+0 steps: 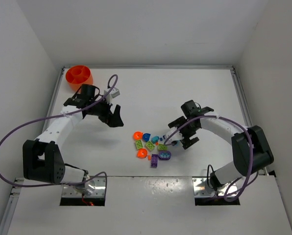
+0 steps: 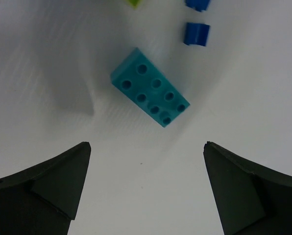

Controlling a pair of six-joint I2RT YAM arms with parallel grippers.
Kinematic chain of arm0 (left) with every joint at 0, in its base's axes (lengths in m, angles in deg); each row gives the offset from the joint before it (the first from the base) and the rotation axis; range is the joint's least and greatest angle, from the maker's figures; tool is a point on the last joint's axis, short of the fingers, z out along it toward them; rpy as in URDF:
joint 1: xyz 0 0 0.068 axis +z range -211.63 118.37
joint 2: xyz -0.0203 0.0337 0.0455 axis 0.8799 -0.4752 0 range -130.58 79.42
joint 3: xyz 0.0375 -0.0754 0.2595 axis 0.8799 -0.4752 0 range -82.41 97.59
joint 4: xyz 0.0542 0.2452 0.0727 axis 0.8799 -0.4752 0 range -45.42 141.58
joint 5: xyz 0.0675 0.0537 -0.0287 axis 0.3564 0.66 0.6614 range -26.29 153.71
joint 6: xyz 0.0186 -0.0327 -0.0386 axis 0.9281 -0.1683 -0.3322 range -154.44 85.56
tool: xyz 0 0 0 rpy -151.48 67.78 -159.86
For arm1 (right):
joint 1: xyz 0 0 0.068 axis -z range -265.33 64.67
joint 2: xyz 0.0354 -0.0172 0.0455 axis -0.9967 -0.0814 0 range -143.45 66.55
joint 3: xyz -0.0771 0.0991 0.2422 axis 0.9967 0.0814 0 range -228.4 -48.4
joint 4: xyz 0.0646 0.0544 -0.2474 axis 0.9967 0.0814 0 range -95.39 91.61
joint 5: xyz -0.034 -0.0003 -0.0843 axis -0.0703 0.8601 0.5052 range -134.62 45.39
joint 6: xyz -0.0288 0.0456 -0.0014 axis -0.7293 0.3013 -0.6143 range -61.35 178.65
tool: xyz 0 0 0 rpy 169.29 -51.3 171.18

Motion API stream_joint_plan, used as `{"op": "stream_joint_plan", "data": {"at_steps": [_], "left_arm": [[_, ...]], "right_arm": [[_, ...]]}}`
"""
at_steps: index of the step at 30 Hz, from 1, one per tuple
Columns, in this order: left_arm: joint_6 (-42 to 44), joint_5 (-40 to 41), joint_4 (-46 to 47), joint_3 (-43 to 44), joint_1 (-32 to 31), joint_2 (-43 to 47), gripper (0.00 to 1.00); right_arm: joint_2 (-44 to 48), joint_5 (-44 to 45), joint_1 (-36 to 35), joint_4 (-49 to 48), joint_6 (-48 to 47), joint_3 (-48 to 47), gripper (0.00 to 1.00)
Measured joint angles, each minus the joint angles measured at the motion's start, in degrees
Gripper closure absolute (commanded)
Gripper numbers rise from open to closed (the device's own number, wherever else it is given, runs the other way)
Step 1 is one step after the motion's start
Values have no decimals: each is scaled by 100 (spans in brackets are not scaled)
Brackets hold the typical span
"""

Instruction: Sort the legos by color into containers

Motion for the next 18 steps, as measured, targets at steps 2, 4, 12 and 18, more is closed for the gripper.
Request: {"op": "stream_joint_plan", "data": {"at_steps": [2,4,12,18], "left_arm": [[0,-39,-4,26,22,-46,0],[11,-87,-9,48,46,-76,0],[107,-271,-28,72,168,-361,0],[146,-352,-85,138,240,-531,0]], "right_arm": [[-118,2,-31,35,-492,59,1],[-243,0,-76,46,-852,87,1],[-885,-66,-356,105,-1526,-57,9],[-1172,-101,-446,155,-1611,-350,29]]}}
